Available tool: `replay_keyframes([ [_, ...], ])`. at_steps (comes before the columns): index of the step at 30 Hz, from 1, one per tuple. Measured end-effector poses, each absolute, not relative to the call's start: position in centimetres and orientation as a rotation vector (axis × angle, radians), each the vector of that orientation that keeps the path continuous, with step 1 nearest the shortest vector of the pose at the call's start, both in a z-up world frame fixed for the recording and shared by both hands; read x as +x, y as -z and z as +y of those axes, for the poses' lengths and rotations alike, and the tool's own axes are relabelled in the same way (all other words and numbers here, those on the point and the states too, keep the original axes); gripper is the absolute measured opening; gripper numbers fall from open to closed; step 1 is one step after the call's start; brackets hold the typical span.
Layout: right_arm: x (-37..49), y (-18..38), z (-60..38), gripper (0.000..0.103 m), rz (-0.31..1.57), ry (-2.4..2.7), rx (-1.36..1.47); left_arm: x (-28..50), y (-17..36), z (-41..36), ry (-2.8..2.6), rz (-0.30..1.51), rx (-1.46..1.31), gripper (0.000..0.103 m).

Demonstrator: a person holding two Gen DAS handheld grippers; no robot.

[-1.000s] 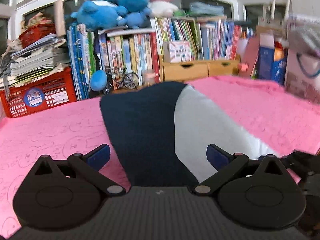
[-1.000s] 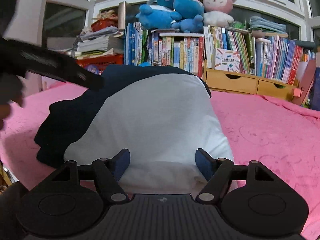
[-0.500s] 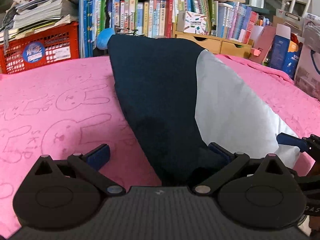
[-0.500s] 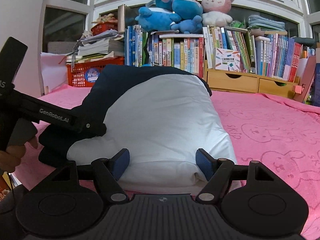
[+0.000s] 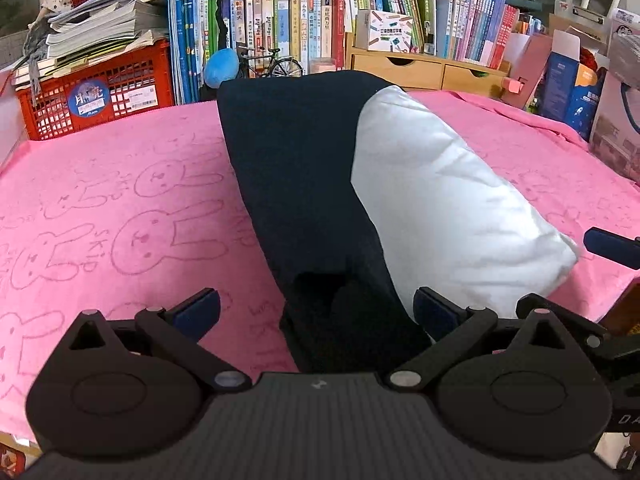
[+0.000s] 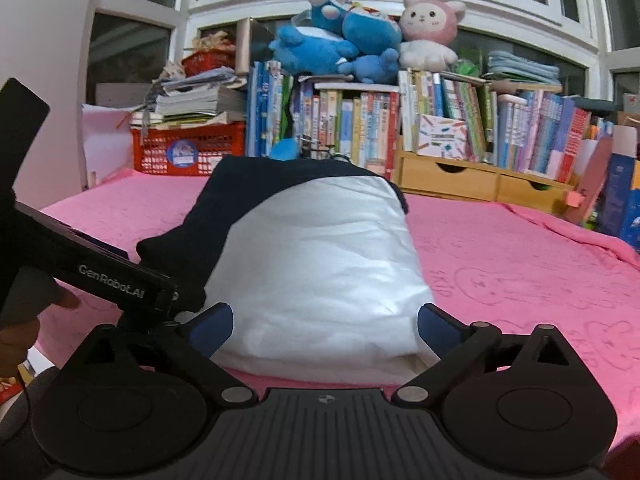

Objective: Fold clothes

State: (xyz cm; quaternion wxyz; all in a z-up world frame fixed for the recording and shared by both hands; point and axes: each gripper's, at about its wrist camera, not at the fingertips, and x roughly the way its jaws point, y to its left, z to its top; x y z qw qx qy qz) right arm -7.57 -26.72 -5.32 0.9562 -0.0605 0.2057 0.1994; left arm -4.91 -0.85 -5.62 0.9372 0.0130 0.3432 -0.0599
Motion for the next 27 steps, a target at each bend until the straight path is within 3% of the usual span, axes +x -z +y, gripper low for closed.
replay_keyframes([
  [27, -10.6, 4.7, -26.6, 0.103, 0.433, -0.394, -0.164, -8.7, 5.3, -2.0, 0.135, 0.749, 0.028, 0.103],
])
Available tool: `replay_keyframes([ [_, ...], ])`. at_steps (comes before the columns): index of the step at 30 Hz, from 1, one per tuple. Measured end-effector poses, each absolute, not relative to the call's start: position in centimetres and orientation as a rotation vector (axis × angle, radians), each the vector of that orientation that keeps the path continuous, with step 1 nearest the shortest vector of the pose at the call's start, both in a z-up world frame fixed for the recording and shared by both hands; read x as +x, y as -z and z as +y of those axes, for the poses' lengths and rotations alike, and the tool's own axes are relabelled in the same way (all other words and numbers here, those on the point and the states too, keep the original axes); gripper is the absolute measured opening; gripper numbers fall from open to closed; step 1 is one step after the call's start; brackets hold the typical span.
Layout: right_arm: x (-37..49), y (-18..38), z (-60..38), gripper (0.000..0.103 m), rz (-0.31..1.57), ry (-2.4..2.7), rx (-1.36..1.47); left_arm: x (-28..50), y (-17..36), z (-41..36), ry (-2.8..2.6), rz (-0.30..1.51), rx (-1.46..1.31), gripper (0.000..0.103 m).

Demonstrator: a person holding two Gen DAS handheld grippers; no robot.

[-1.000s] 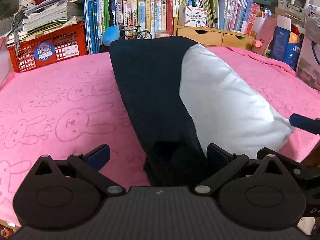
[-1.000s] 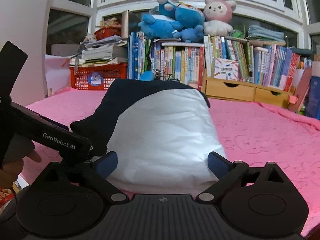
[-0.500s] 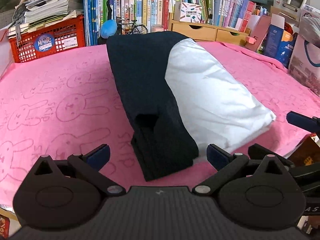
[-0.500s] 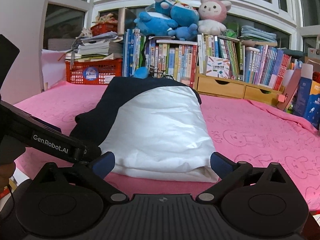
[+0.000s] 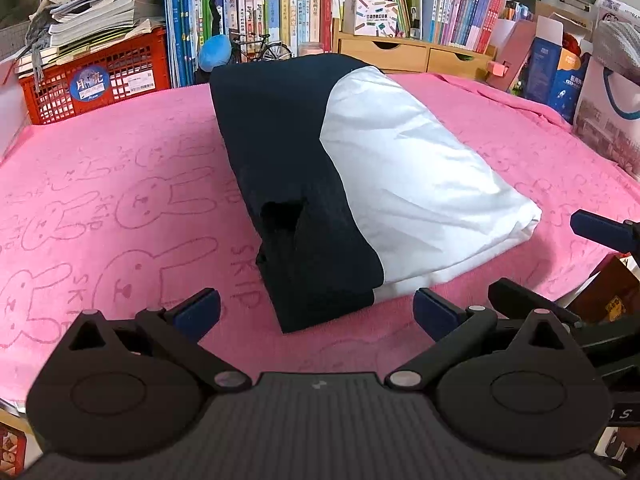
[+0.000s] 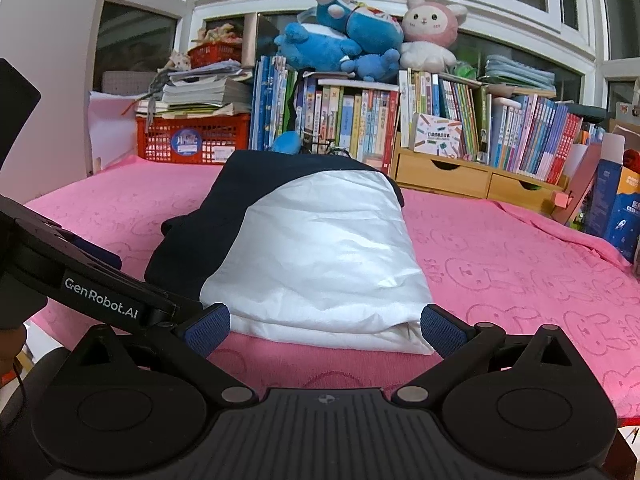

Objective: Fold clothes

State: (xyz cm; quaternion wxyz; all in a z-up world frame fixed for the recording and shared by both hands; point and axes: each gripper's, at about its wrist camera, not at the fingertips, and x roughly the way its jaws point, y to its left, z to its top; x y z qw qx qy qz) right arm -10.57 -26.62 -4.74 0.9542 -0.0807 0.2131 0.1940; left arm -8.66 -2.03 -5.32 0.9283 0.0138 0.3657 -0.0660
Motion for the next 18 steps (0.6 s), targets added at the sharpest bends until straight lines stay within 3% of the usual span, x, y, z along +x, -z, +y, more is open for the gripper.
replay_keyframes([
  [18, -10.4, 4.9, -27.3, 0.103, 0.425, -0.350, -0.163, -8.5, 4.4, -0.3, 0.094, 0.712, 0.020, 0.103],
])
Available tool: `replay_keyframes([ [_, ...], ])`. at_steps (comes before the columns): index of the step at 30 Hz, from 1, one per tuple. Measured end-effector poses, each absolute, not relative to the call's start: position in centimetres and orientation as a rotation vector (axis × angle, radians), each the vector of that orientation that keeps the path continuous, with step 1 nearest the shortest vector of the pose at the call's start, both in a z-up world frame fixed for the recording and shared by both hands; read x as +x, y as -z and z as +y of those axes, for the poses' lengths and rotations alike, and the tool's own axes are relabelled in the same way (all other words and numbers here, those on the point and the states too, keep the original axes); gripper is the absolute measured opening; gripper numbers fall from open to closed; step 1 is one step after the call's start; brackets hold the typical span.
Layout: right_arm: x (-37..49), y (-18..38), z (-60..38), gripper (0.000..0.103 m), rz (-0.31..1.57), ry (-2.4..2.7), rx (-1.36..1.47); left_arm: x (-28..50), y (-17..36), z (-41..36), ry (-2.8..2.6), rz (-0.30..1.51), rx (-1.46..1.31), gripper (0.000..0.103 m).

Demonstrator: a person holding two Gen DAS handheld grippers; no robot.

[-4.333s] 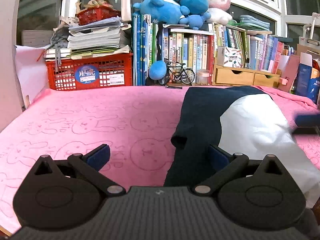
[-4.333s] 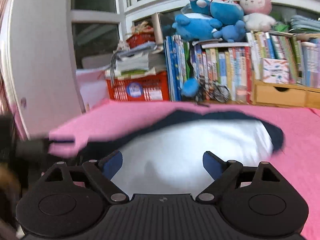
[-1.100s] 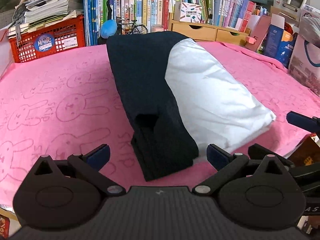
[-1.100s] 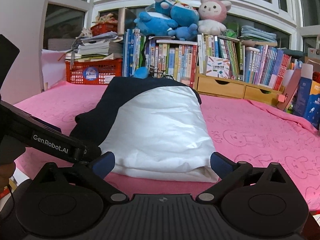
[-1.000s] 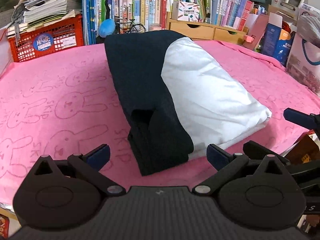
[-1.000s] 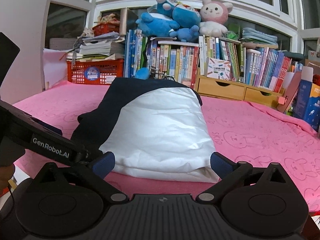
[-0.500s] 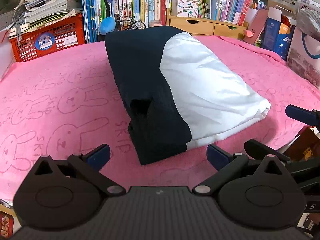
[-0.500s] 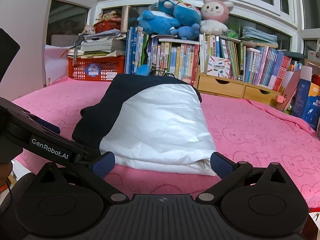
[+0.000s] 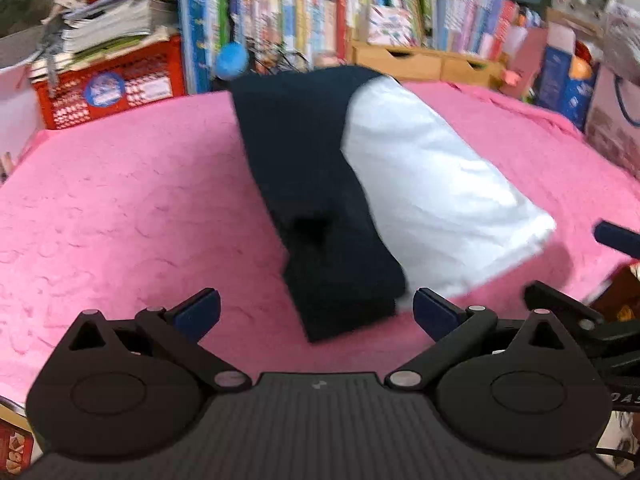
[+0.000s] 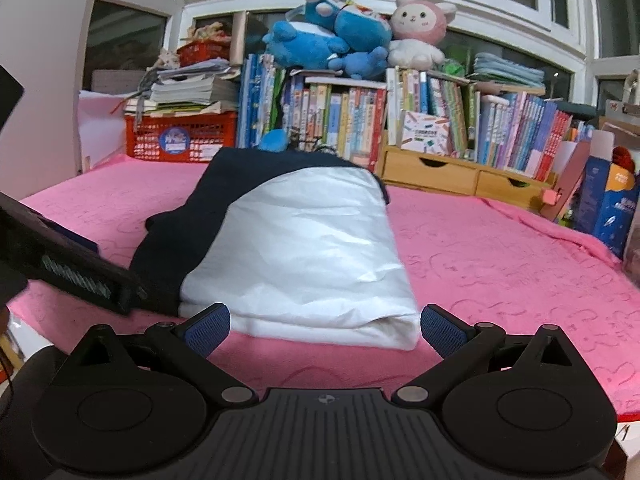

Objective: Fold clothes

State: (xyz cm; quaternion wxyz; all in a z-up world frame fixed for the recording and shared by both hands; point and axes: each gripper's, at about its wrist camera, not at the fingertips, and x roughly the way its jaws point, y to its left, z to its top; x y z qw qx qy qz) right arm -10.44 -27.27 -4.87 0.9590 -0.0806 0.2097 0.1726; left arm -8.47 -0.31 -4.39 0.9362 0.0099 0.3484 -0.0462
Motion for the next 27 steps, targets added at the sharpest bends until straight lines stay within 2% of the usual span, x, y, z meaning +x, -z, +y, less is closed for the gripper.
replay_keyframes([
  [8, -7.9, 4.0, -27.8, 0.099, 0.402, -0.396, -0.013, -6.4, 4.5, 1.9, -0.012, 0.685, 0.029, 0.103],
  [17, -7.1, 6.6, -28.0, 0.099, 0.472, -0.287, -0.076, -5.9, 6.9, 4.3, 0.056, 0.746, -0.058, 0.103],
  [20, -7.1, 7.4, -28.7, 0.100, 0.495, -0.244, -0.086, -6.8, 5.3, 4.5, 0.069, 0.727, -0.056, 0.103],
  [27, -6.5, 7.7, -28.1, 0.100, 0.488, -0.274, -0.068, -6.8, 1.3, 2.7, 0.163, 0.553, -0.039, 0.103],
])
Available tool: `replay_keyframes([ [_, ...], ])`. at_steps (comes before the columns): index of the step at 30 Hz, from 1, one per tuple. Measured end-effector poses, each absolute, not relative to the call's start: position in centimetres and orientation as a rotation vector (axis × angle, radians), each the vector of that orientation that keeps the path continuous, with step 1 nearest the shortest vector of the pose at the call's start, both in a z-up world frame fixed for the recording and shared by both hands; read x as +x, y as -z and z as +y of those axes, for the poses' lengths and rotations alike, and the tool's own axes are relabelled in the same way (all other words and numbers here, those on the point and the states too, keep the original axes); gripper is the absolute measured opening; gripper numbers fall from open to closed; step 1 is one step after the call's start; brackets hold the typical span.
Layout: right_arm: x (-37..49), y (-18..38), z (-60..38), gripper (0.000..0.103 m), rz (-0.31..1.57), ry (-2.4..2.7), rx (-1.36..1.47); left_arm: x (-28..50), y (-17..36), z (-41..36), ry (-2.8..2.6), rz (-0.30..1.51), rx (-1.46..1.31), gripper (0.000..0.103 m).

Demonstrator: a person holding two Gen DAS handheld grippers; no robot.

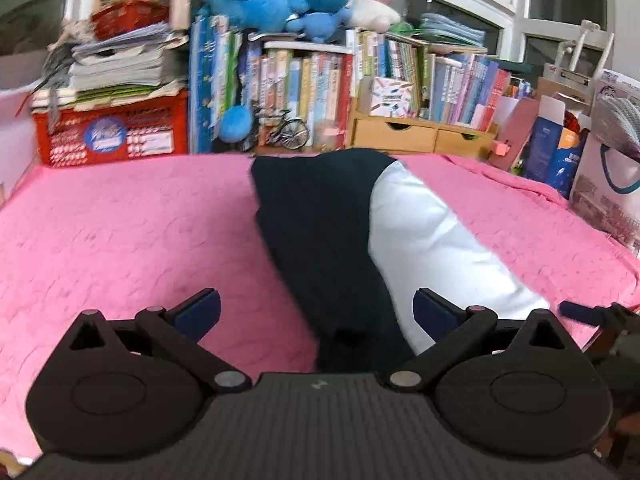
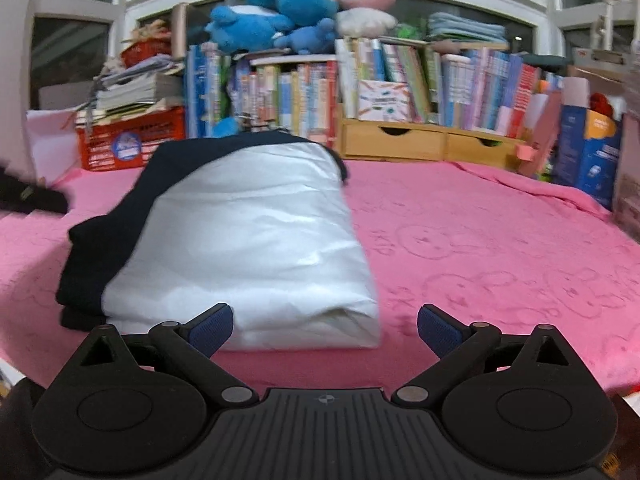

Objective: Fold clothes

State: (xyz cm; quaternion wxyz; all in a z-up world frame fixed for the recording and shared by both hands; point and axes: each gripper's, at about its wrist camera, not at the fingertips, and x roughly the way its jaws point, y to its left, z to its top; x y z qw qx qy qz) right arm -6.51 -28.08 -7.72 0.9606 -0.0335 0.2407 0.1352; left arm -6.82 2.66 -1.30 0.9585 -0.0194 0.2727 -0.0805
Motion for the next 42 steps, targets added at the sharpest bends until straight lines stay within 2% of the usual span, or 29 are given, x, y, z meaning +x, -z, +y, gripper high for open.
replay_keyframes([
  [6, -7.1, 8.5, -25.6, 0.101, 0.437, -0.258, -0.261, -3.2, 5.6, 0.4, 0.057, 0.701, 0.120, 0.103],
  [8, -7.1, 9.0, -26.0, 0.101, 0.418, -0.175, -0.309, -3.4, 6.5, 1.2, 0.081, 0.711, 0.068, 0.103],
  [11, -6.6, 9.5, -27.5, 0.101, 0.403, -0.080, -0.293, -3.6, 6.6, 2.6, 0.103, 0.720, -0.010, 0.103],
  [17, -4.3, 10.7, -27.3, 0.101, 0.372, -0.080, -0.248, -4.2, 6.7, 2.2, 0.090, 0.704, 0.026, 0.103],
  [19, -3.7, 11.3, -26.5, 0.098, 0.343, -0.072, -0.252, -4.2, 6.6, 2.3, 0.093, 0.701, 0.027, 0.103],
  [20, -3.4, 11.5, -26.3, 0.086, 0.331, -0.069, -0.246, -4.1, 6.6, 2.3, 0.095, 0.701, 0.029, 0.103],
  [21, -2.9, 11.4, -26.3, 0.061, 0.335, -0.063, -0.231, -4.0, 6.6, 2.2, 0.097, 0.701, 0.031, 0.103],
  [22, -2.7, 11.2, -26.8, 0.053, 0.336, -0.056, -0.204, -4.0, 6.6, 2.3, 0.104, 0.701, 0.033, 0.103],
  [24, -2.3, 10.9, -27.9, 0.053, 0.336, -0.043, -0.148, -4.0, 6.6, 2.3, 0.114, 0.696, 0.041, 0.103],
  [30, -4.2, 10.6, -27.3, 0.054, 0.282, -0.001, -0.247, -4.1, 6.6, 2.6, 0.140, 0.681, 0.055, 0.103],
  [39, -6.9, 10.9, -28.9, 0.060, 0.357, -0.012, -0.228, -4.2, 6.5, 3.6, 0.228, 0.678, 0.080, 0.103],
  [40, -7.1, 10.9, -28.9, 0.056, 0.382, -0.021, -0.223, -4.2, 6.5, 3.6, 0.237, 0.679, 0.083, 0.103],
  [41, -7.3, 10.9, -28.8, 0.038, 0.409, -0.048, -0.205, -4.2, 6.5, 3.7, 0.242, 0.680, 0.082, 0.103],
  [42, -7.6, 10.9, -28.5, 0.015, 0.427, -0.075, -0.179, -4.2, 6.4, 3.8, 0.237, 0.682, 0.087, 0.103],
])
